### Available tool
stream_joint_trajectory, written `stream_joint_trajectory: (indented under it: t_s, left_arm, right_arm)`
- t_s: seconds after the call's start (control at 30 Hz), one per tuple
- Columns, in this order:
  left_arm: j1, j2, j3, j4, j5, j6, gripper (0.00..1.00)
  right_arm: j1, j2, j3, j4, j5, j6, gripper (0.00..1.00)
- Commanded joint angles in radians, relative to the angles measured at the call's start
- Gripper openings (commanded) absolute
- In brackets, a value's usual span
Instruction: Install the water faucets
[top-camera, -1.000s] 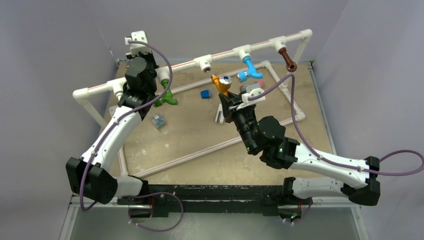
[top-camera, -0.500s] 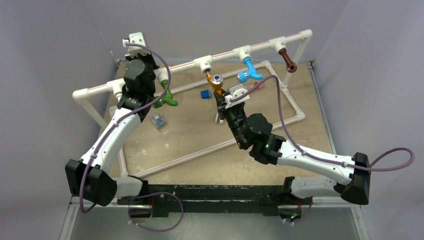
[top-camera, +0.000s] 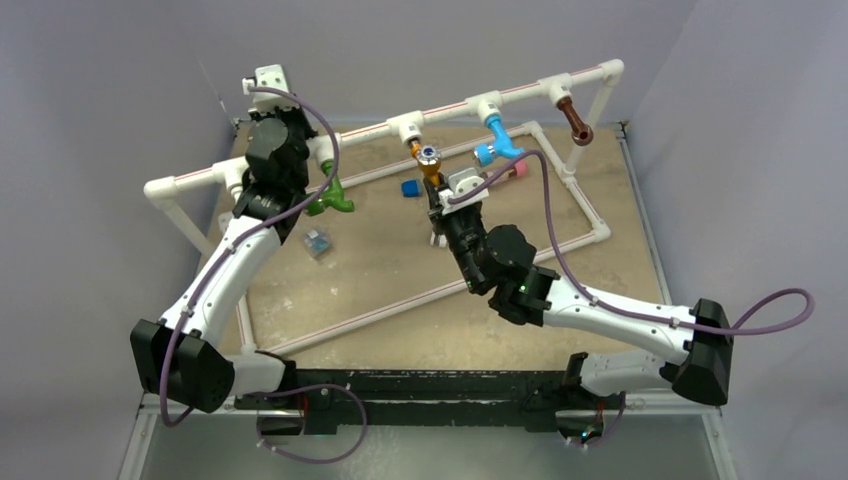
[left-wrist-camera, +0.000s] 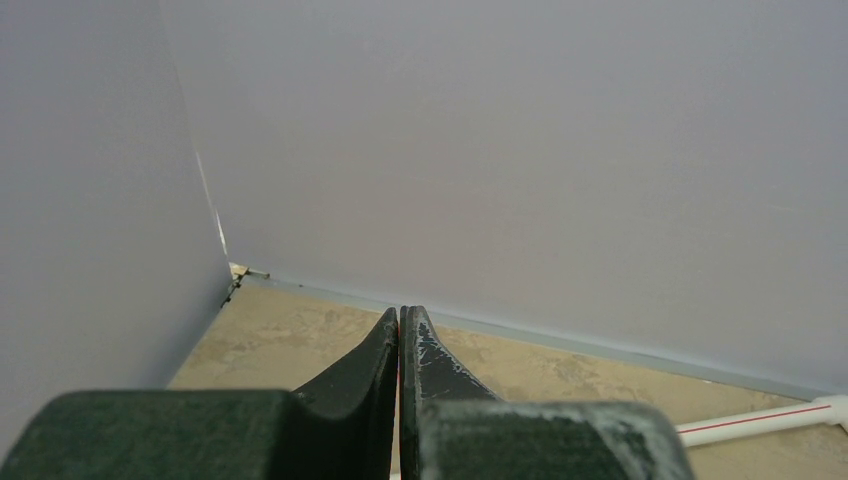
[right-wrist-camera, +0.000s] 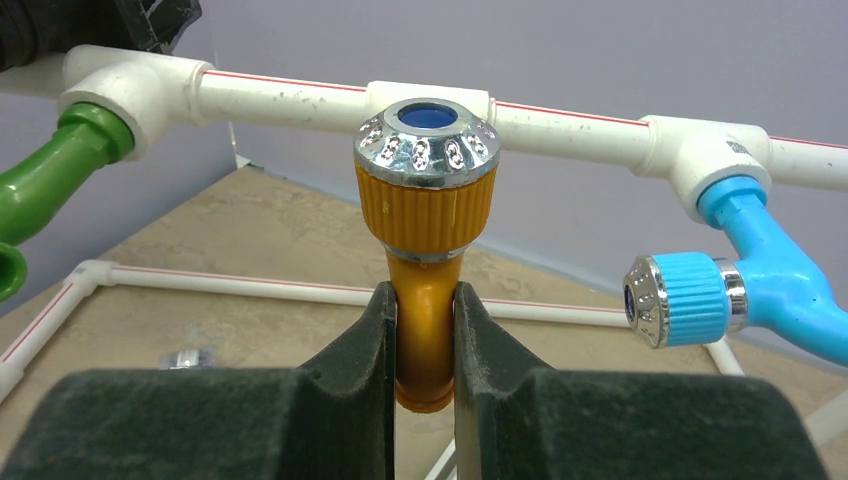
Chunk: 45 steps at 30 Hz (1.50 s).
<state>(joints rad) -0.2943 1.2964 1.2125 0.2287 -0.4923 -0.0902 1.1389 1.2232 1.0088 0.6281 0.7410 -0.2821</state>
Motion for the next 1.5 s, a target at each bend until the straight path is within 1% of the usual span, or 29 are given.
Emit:
stream_joint_trajectory:
  t_s: [0.0, 0.33, 0.6, 0.97, 1.47]
  left_arm:
    - [0.03, 0.043, -0.085, -0.196, 0.055, -0.026, 0.0]
    - [0.041, 0.044, -0.085, -0.203, 0.077, -0.034, 0.0]
    - [0.045, 0.044, -0.085, -0.206, 0.081, -0.034, 0.0]
    - [0.052, 0.046, -0.085, -0.209, 0.089, -0.04, 0.0]
    - [0.061, 0.047, -0.084, -0.214, 0.1, -0.049, 0.0]
  right_arm:
    - [-0.01, 0.012, 0.01, 0.086, 0.001, -0.031, 0.0]
    - [-0.012, 0.051, 0.027, 0.115, 0.014, -0.102, 0.0]
    - [-0.012, 0.036, 0.037, 0.117, 0.029, -0.137, 0.0]
    - [-0.01, 0.028, 0.06, 0.113, 0.043, -0.148, 0.0]
    - [-0.01, 0.039, 0.092, 0.096, 0.02, -0.147, 0.0]
